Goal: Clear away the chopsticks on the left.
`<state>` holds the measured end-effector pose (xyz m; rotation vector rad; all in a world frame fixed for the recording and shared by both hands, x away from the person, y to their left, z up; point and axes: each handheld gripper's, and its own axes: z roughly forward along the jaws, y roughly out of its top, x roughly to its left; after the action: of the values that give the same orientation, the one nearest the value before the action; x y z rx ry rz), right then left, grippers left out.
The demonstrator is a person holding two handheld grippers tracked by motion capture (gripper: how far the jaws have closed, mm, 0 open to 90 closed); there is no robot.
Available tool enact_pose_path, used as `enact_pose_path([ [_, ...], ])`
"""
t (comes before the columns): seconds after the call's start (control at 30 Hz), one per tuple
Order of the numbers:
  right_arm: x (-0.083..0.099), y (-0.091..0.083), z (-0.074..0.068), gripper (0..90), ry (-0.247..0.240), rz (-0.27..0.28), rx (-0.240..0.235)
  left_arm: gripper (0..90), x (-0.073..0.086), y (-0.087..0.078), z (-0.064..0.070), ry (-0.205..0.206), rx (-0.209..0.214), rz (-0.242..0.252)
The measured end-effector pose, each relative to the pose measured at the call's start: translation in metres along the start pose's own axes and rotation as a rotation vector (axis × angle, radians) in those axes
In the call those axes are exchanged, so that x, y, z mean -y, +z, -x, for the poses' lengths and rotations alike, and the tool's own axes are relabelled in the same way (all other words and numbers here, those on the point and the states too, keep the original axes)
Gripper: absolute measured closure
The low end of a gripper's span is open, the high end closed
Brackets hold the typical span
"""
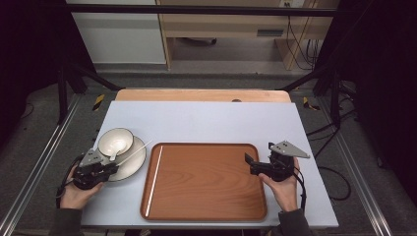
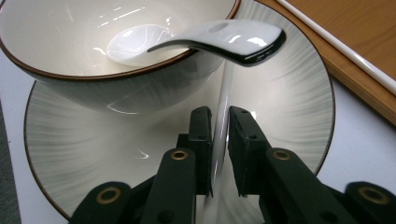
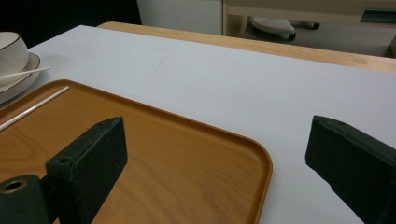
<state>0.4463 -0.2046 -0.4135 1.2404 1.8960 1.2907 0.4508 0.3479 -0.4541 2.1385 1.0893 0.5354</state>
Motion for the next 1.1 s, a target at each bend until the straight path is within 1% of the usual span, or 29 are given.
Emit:
enact_pose_path([
  [0.03, 0.000, 0.000, 0.000, 5.8, -0.001, -0.001, 0.000, 80.5, 0.000, 0.000, 0.000, 0.004, 0.002, -0.002],
  [0.13, 0.000, 0.000, 0.000, 5.7, -0.002, -0.001, 0.000, 82.8, 0.000, 0.000, 0.001, -0.003, 0.024, -0.002],
  [0.17, 0.000, 0.000, 0.000, 5.8, -0.002, -0.002, 0.000, 83.6, -0.001, 0.000, 0.001, 0.000, 0.031, -0.009],
  [0.23, 0.000, 0.000, 0.000, 5.8, 0.002, 0.000, -0.001, 83.8, -0.001, 0.000, 0.003, -0.003, 0.027, -0.004],
  [0.3, 0.000, 0.000, 0.001, 5.8, 0.003, 0.000, -0.001, 83.9, -0.001, 0.000, 0.004, -0.003, 0.036, -0.009],
  [0.43, 0.000, -0.001, 0.001, 5.7, 0.006, 0.002, 0.000, 84.0, -0.003, -0.001, 0.010, -0.002, 0.038, -0.012],
  [0.47, 0.000, -0.001, 0.001, 5.8, 0.005, 0.003, 0.000, 84.1, -0.004, -0.002, 0.011, -0.008, 0.038, -0.009],
  [0.53, 0.000, -0.002, 0.002, 5.8, 0.004, 0.003, 0.000, 84.1, -0.005, -0.003, 0.013, -0.006, 0.042, -0.001],
  [0.63, -0.001, -0.002, 0.002, 5.7, 0.007, 0.009, 0.000, 84.2, -0.008, -0.007, 0.017, -0.007, 0.039, 0.016],
  [0.73, -0.001, -0.003, 0.002, 5.8, 0.004, 0.010, 0.003, 84.2, -0.011, -0.009, 0.022, -0.009, 0.031, 0.020],
  [0.93, -0.001, -0.004, 0.003, 5.7, 0.005, 0.011, 0.003, 84.2, -0.019, -0.014, 0.034, -0.024, 0.021, 0.052],
  [0.97, -0.001, -0.004, 0.003, 5.7, 0.004, 0.010, 0.004, 84.2, -0.020, -0.014, 0.037, -0.032, 0.015, 0.064],
  [1.0, -0.001, -0.004, 0.003, 5.7, 0.006, 0.010, 0.003, 84.2, -0.021, -0.015, 0.039, -0.026, 0.015, 0.062],
  [1.03, -0.002, -0.004, 0.003, 5.7, 0.007, 0.012, 0.002, 84.2, -0.023, -0.016, 0.043, -0.032, 0.011, 0.075],
  [1.07, -0.002, -0.004, 0.003, 5.7, 0.006, 0.012, 0.002, 84.2, -0.024, -0.016, 0.044, -0.027, 0.009, 0.072],
  [1.1, -0.002, -0.004, 0.003, 5.7, 0.007, 0.013, 0.002, 84.2, -0.025, -0.016, 0.048, -0.042, 0.007, 0.088],
])
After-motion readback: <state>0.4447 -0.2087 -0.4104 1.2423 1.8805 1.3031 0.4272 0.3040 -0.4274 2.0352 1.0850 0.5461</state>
